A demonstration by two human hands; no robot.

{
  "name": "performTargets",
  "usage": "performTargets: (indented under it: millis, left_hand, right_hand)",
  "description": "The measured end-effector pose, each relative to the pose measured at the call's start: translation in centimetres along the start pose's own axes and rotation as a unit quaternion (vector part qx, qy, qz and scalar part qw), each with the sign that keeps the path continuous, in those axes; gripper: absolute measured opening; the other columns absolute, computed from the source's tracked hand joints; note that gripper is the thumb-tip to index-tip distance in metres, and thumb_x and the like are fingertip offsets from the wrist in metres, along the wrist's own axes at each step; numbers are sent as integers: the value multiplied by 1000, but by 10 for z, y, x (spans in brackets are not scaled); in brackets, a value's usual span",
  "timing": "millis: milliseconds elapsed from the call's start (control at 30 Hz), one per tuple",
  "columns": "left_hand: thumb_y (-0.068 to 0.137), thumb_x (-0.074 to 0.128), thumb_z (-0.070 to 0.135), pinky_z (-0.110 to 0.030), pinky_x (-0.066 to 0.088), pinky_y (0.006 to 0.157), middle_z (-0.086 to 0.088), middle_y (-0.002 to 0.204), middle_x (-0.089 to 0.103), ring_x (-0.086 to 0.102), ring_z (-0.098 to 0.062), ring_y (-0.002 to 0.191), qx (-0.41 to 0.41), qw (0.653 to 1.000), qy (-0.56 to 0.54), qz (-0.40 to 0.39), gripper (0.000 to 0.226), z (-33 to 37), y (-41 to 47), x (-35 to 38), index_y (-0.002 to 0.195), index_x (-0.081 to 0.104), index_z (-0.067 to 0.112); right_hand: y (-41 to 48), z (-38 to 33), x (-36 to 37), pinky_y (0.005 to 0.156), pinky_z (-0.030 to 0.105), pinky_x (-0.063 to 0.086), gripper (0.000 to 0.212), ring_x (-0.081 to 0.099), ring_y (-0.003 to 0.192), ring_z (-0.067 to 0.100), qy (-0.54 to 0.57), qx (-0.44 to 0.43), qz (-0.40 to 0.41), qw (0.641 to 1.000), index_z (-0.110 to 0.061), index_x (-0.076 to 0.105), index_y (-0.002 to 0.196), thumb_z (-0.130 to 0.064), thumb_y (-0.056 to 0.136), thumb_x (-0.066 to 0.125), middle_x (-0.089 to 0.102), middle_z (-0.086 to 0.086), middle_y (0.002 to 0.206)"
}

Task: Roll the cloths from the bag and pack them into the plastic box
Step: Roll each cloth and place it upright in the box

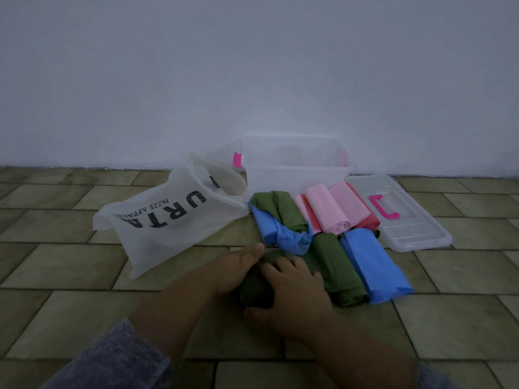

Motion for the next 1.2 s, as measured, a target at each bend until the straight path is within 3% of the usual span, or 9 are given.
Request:
performTargets:
  millis: [100,267,400,533,633,800,967,1100,1200]
  left_hand:
    - [93,25,60,-46,26,112,-5,144,43,35,-25,133,15,997,75,-30,56,-7,1,4,138,42,31]
    - [92,45,42,-40,36,93,8,101,54,44,-15,96,62,981,177,-47,6,-6,0,5,88,45,37]
    - [94,45,35,-39,34,96,14,94,47,43,-11,90,86,980,179,-21,8,-4,-1,2,88,49,35]
    - [95,43,37,-29,29,95,9,133,50,47,-11,109,120,957,262,19,23,2,-5,-2,110,56,26]
    - [87,50,52,-25,35,91,14,126,47,46,-6,108,159,939,288,105,30,9,-15,-9,110,55,34]
    - [80,60,54,-22,37,75,14,104,49,46,-4,89,111,945,295,86,36,-3,-20,-2,110,50,37]
    - [85,54,52,-32,42,88,11,108,60,51,-7,89,53,948,297,103,32,-10,-5,-14,114,54,36]
    - [86,46,58,-31,43,78,8,106,61,54,-9,89,-8,943,322,86,39,-18,6,-20,117,57,36]
    - [81,45,66,-34,48,80,2,103,62,56,-14,88,-58,942,293,152,45,-23,5,-37,104,61,30]
  right_hand:
    - [-1,9,-11,106,55,24,57,42,121,18,3,-22,-23,999,-40,34,129,-51,75,49,50,-9,125]
    - [5,22,-28,110,48,21,37,54,102,17,7,-33,-59,998,-33,40,108,-22,77,55,59,-8,104]
    - [12,25,-30,111,47,19,38,55,103,17,-4,-63,-95,993,-38,43,112,-22,81,56,61,-8,108]
    - [20,24,-33,112,43,14,40,51,112,18,-15,-77,-124,989,-40,46,121,-24,85,53,59,-6,118]
    - [27,18,-33,108,41,20,41,52,111,18,-25,-91,-146,985,-40,47,125,-23,87,50,59,-4,120]
    - [40,21,-30,103,41,30,43,43,115,21,-90,-103,-154,978,-39,41,136,-31,94,42,42,1,128]
    - [36,9,-36,99,38,35,32,46,104,16,-77,-162,26,983,-28,51,114,-32,82,51,49,-3,112]
    - [38,11,-28,99,37,33,35,51,100,15,-85,-159,-16,984,-29,49,112,-39,78,54,54,-5,109]
    - [50,15,-31,95,39,42,38,55,101,19,-63,-121,-62,989,-27,49,121,-37,85,53,58,0,116]
Point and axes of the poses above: each hand's wrist, its own y-axis towards the middle knuckle, its own x-axis out of the palm, z = x × y, the point moved 6 cm from there along y, towards the middle knuckle
